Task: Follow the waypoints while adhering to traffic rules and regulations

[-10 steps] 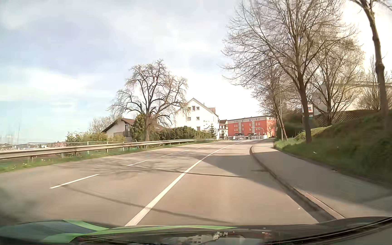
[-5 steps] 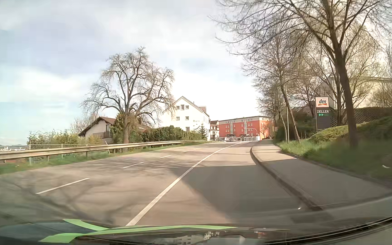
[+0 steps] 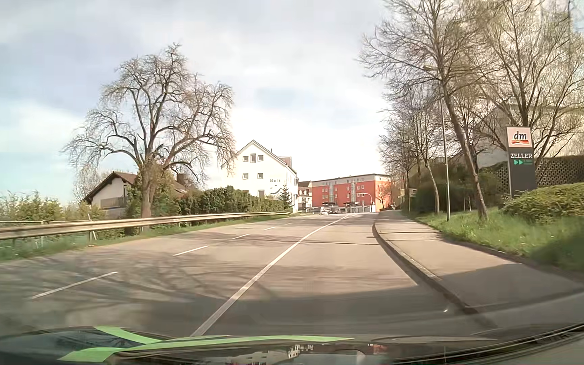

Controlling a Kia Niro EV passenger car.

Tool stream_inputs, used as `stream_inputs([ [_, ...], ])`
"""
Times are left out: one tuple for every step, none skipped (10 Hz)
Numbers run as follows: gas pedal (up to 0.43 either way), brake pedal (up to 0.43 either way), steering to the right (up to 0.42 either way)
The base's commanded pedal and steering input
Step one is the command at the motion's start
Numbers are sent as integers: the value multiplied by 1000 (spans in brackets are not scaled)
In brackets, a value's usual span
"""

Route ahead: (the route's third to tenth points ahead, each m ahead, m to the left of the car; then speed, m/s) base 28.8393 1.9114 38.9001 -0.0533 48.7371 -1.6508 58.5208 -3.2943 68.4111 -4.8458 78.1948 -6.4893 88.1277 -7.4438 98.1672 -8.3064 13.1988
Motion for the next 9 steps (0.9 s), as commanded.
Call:
stream_inputs([
  [0, 0, 27],
  [0, 0, 27],
  [0, 0, 27],
  [0, 0, 26],
  [0, 0, 26],
  [0, 0, 25],
  [0, 0, 25],
  [0, 0, 25],
  [28, 0, 25],
])
